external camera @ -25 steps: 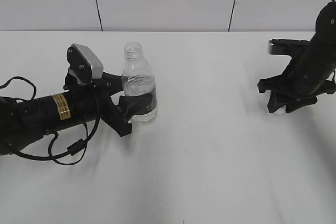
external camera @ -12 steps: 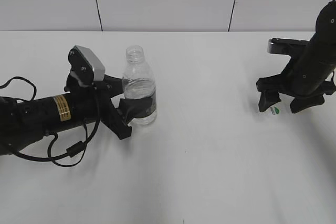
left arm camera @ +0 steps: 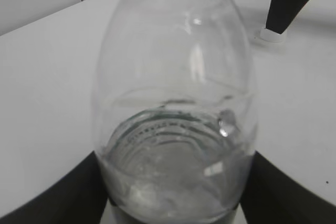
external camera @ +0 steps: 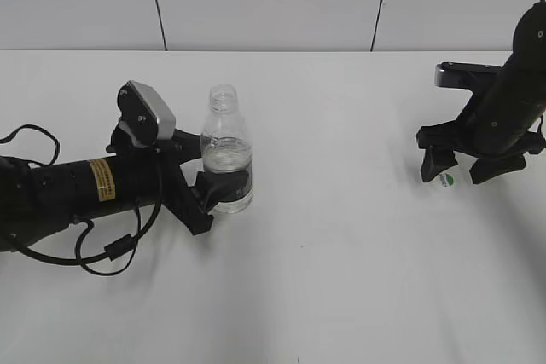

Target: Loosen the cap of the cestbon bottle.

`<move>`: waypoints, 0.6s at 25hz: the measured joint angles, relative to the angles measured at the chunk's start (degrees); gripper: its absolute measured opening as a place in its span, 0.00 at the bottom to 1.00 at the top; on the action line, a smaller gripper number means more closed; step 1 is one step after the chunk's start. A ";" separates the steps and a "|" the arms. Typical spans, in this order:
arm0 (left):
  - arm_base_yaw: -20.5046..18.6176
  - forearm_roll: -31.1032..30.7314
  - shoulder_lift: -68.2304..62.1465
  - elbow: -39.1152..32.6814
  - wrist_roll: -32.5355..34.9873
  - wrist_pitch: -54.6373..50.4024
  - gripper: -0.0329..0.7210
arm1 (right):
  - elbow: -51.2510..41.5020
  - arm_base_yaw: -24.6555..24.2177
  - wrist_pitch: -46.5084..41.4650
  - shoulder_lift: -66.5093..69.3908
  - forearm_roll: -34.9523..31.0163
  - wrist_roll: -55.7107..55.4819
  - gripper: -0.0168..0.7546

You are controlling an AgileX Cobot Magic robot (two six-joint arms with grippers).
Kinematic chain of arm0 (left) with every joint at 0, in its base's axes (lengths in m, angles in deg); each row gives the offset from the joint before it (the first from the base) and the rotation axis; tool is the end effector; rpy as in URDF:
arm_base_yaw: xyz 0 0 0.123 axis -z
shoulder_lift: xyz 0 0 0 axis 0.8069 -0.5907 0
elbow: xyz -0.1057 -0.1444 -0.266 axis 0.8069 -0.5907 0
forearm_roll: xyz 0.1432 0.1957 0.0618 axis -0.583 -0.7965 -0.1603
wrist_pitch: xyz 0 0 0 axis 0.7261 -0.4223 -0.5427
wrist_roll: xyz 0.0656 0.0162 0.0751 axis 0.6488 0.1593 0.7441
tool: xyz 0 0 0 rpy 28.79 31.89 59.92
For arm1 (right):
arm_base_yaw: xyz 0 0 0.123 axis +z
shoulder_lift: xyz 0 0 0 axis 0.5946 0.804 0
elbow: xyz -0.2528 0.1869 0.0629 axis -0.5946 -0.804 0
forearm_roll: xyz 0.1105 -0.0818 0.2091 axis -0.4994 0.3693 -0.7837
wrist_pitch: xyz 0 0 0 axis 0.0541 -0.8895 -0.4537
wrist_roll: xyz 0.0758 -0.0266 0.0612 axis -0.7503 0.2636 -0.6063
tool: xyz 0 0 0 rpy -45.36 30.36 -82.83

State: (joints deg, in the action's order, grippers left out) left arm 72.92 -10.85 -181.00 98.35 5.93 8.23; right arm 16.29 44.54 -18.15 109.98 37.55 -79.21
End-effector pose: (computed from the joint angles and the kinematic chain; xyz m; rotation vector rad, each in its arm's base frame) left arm 0.3111 -0.1721 0.1219 0.9674 1.6840 -0.6726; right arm 0.3810 0.0638 0.1478 -0.1851 2.9405 0.1681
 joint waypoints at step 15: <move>-6.61 -14.71 0.13 0.00 -4.92 -4.95 0.71 | -0.03 0.00 -1.16 -7.55 0.33 0.50 0.79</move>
State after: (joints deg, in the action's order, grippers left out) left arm 66.31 -25.55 -180.86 98.35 1.00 3.27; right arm 16.26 44.54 -19.31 102.43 37.88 -78.71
